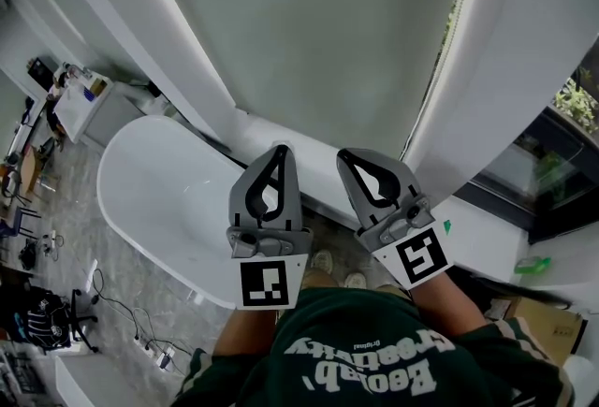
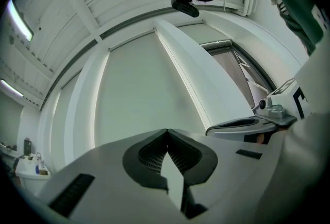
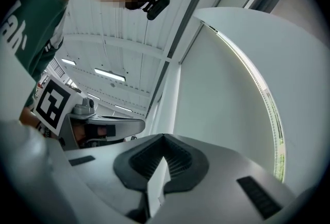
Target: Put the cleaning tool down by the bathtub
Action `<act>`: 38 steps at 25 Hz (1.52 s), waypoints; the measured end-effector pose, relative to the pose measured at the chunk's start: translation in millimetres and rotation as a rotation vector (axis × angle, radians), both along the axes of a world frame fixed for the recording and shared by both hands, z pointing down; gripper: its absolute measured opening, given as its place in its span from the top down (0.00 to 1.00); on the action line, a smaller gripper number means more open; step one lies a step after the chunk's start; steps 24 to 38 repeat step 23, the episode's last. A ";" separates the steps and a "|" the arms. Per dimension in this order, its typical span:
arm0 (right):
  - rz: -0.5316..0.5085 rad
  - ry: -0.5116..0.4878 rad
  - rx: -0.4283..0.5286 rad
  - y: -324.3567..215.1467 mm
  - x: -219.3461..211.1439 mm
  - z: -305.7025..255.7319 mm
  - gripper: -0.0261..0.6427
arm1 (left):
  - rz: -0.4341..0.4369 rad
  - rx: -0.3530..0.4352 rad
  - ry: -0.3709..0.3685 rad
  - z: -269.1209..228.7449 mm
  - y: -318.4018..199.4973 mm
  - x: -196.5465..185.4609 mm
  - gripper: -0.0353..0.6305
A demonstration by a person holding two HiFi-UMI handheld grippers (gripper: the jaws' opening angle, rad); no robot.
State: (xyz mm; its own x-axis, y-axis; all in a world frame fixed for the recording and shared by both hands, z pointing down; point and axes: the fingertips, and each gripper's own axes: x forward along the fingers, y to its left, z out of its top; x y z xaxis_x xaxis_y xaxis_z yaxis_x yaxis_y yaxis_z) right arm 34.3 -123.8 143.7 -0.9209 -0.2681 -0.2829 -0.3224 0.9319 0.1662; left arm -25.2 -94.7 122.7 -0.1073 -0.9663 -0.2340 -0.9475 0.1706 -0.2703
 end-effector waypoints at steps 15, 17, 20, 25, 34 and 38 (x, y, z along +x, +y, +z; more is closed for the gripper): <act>0.014 0.015 0.025 -1.4 4.6 1.8 0.94 | 0.032 0.003 0.054 7.1 -4.3 3.4 0.93; 0.017 0.015 0.024 -2.5 3.6 2.5 0.94 | 0.034 -0.003 0.054 8.3 -4.9 2.9 0.93; 0.023 0.015 0.010 -6.6 2.3 5.7 0.94 | 0.035 -0.003 0.054 8.8 -6.0 1.5 0.93; 0.025 0.014 -0.001 -9.4 0.3 8.4 0.94 | 0.035 -0.011 0.055 12.3 -6.3 -1.0 0.93; 0.025 0.014 -0.001 -9.4 0.3 8.4 0.94 | 0.035 -0.011 0.055 12.3 -6.3 -1.0 0.93; 0.025 0.014 -0.001 -9.4 0.3 8.4 0.94 | 0.035 -0.011 0.055 12.3 -6.3 -1.0 0.93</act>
